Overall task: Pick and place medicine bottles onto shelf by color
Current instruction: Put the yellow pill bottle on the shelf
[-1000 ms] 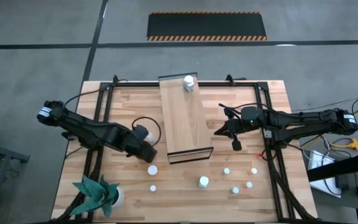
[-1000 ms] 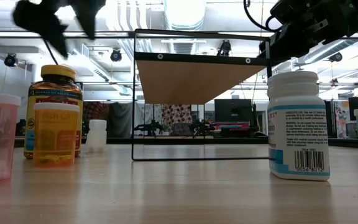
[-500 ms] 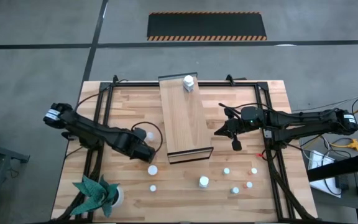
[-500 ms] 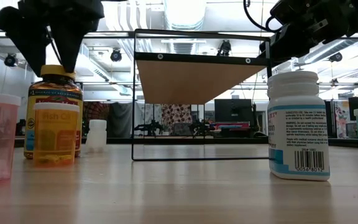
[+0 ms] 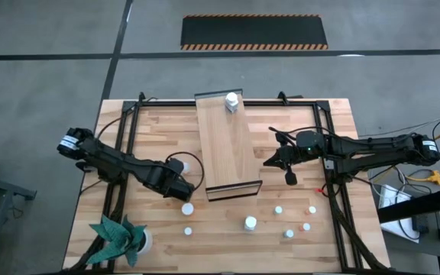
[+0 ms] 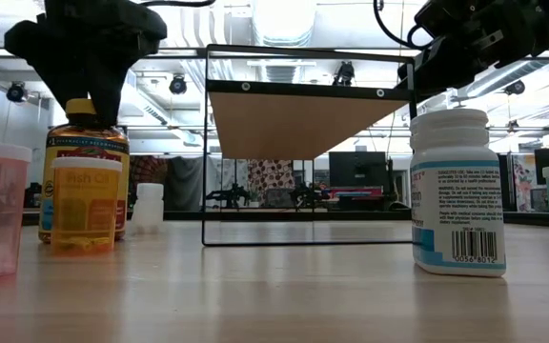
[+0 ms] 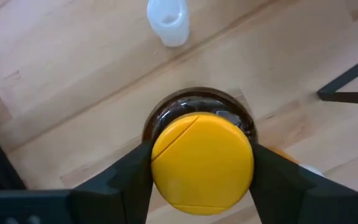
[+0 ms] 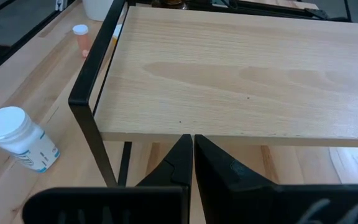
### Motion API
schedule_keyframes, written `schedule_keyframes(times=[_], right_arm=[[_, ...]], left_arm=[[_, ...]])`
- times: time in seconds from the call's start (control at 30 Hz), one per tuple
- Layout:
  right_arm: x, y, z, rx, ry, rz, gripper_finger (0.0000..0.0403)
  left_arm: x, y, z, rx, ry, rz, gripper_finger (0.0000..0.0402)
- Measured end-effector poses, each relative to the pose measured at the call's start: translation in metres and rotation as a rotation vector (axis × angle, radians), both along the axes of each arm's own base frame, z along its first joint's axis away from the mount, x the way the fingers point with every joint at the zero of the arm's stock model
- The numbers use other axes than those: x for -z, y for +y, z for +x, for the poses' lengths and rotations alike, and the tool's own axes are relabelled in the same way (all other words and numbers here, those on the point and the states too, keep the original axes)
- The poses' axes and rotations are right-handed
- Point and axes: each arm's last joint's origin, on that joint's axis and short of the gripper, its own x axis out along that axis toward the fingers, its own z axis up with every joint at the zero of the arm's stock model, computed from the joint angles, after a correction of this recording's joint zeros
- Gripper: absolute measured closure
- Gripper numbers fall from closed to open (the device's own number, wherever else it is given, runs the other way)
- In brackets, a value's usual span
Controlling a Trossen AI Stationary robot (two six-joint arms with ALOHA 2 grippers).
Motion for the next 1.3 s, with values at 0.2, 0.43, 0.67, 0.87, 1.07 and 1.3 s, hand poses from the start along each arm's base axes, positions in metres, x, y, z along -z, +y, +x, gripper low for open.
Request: schedule_keyframes(times=[0.2,0.43,0.67,0.87,1.07,1.3], right_arm=[[0.000,0.000,0.000,0.001,0.000,0.000,0.0394],[0.000,0.000,0.000,0.001,0.000,0.002,0.0394],[0.000,0.000,0.000,0.000,0.000,0.001,0.0394],[0.000,0.000,0.000,-0.002,-0.001,-0.004,0.0394],[0.000,0.000,0.000,-0.003,-0.001,-0.006,0.0394],[0.000,0.000,0.000,-0.003,-0.001,-0.006,0.0394]], left_arm=[[-0.007,0.000,-0.002,0.003,0.017,-0.001,0.0205],[-0.060,0.005,-0.003,0.069,0.008,0.031,0.0205],[-0.125,0.025,-0.002,0.264,-0.108,0.199,0.0205],[-0.161,0.053,0.015,0.709,-0.194,0.386,0.0205],[-0.174,0.105,0.034,1.037,-0.309,0.452,0.0205],[-0.147,0.147,0.054,1.125,-0.251,0.395,0.0205]])
